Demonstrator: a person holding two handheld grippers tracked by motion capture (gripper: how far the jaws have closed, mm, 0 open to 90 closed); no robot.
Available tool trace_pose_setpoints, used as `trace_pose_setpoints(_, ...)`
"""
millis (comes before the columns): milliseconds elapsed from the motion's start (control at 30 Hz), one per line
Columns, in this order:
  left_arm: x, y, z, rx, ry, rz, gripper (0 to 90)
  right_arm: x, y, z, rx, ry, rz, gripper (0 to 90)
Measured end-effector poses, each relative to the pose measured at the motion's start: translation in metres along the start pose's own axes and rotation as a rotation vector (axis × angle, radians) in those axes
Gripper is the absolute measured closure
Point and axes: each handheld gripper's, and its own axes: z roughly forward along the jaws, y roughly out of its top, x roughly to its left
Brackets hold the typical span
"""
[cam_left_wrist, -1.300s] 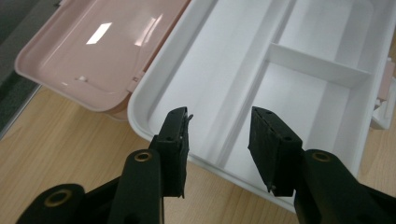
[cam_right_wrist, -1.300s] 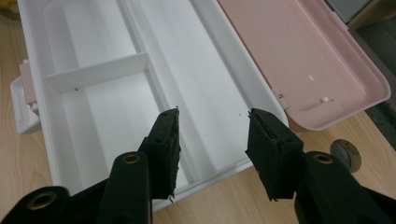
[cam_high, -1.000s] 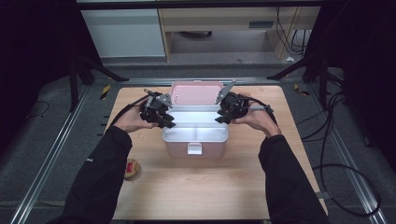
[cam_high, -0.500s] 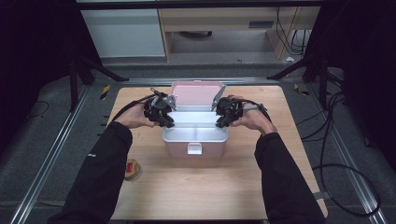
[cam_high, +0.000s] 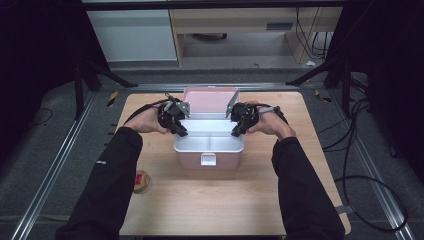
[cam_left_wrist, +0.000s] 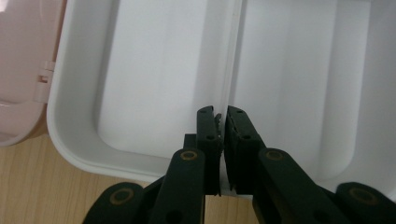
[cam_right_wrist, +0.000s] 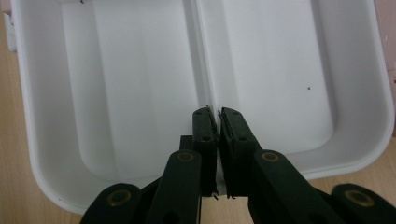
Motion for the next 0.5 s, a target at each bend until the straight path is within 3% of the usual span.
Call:
trace_pose_setpoints(67,0.002,0.005,0.0,0.044,-0.01,0.023,85.8,-0.002,0.0,0.0,0.003,0.014,-0.001,85.5)
trace_pose_setpoints(200,0.003,0.009,0.0,0.07,-0.019,0.042,86.8,-0.002,0.001,-0.001,0.005,0.018,-0.001,85.8)
trace_pose_setpoints(400,0.002,0.011,-0.004,0.076,-0.011,0.052,87.3,-0.001,0.0,-0.004,-0.007,0.015,-0.006,86.6)
trace_pose_setpoints(500,0.001,0.01,-0.012,0.051,0.005,0.052,87.3,0.001,0.001,-0.01,-0.022,-0.002,-0.019,86.8)
